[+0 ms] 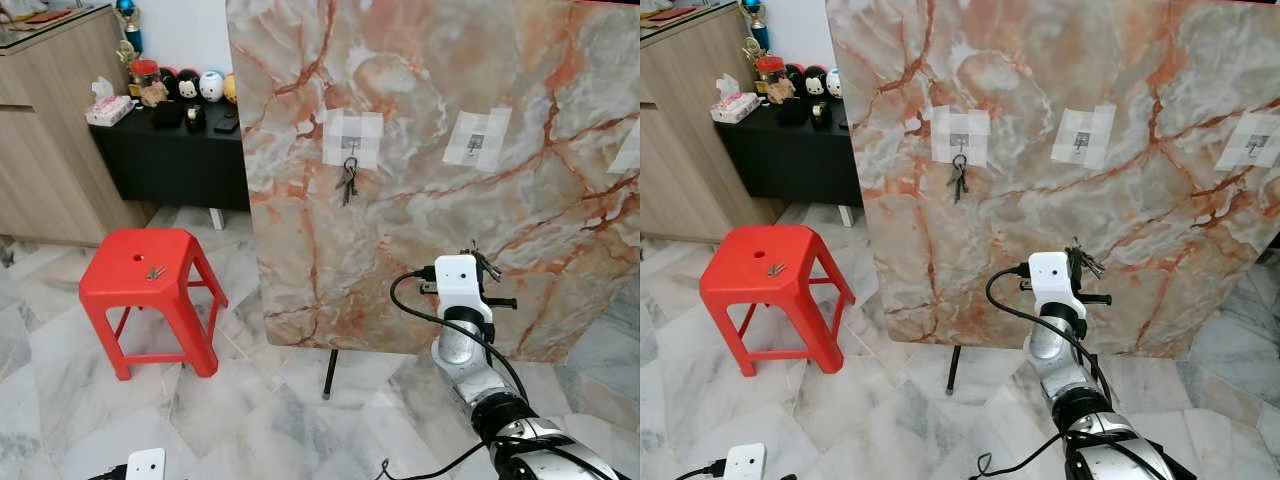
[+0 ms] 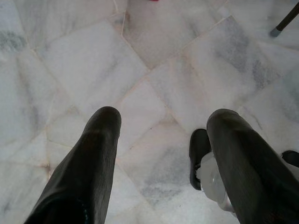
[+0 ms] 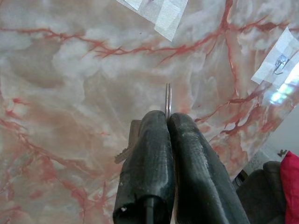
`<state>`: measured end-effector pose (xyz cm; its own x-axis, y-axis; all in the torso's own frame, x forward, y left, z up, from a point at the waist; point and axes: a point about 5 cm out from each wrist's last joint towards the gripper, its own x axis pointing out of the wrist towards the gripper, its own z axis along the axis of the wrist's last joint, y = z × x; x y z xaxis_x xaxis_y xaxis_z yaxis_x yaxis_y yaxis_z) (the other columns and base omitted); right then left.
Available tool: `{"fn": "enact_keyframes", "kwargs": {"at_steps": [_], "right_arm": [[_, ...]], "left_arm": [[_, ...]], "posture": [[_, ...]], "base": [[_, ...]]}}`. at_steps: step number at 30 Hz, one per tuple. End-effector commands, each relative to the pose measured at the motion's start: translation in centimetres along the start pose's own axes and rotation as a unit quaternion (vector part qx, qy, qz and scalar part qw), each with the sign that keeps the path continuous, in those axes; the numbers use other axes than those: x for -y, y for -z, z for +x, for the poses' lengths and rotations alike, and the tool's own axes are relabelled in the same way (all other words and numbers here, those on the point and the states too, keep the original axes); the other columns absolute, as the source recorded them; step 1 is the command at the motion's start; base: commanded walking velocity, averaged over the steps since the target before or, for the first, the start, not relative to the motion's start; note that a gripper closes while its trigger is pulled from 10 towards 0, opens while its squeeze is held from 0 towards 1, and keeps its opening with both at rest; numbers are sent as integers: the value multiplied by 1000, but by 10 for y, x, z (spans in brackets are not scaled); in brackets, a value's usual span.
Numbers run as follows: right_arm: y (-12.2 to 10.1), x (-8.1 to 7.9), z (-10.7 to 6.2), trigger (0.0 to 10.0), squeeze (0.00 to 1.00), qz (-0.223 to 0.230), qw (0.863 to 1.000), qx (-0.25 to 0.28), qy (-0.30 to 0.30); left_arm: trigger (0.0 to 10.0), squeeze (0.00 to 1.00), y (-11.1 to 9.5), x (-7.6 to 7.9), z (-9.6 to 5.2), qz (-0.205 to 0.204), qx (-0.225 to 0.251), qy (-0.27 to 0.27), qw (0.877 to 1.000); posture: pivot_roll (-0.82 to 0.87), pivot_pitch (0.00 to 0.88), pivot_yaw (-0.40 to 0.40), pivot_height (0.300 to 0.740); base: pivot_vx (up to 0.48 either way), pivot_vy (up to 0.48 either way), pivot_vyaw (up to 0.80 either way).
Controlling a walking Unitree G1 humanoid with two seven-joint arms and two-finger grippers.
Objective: Hang keys on a hook
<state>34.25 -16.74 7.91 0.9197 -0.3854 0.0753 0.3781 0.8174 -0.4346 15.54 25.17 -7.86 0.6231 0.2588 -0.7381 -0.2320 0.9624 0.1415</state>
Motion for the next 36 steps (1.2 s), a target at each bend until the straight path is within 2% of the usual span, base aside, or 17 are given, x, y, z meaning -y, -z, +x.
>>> {"fn": "enact_keyframes", "kwargs": {"at_steps": [1, 8, 20, 34, 36], "right_arm": [[-2, 2, 3, 10000, 0, 10, 1000, -1, 4], [1, 1, 2, 10000, 0, 17, 1000, -13, 0], [1, 2, 2, 10000, 0, 18, 1000, -13, -2], [1, 0, 1, 10000, 0, 17, 1000, -15, -5], [4, 0, 0, 10000, 0, 30, 999, -30, -3]], "left_arm": [[10000, 0, 4, 0, -1, -7, -14, -5, 1000], [10000, 0, 6, -2, -1, -10, -18, -6, 1000], [10000, 0, 10, -4, -2, -15, -23, -6, 1000], [10000, 0, 14, 3, -3, -2, -28, 5, 1000], [10000, 0, 15, 4, -4, -1, -30, 7, 1000]], "posture": [[178, 0, -65, 740], [178, 0, -67, 740], [178, 0, -70, 740], [181, 0, -74, 740], [181, 0, -77, 740]], "base": [[0, 0, 0], [0, 0, 0], [289, 0, 0], [308, 0, 0], [0, 0, 0]]}}
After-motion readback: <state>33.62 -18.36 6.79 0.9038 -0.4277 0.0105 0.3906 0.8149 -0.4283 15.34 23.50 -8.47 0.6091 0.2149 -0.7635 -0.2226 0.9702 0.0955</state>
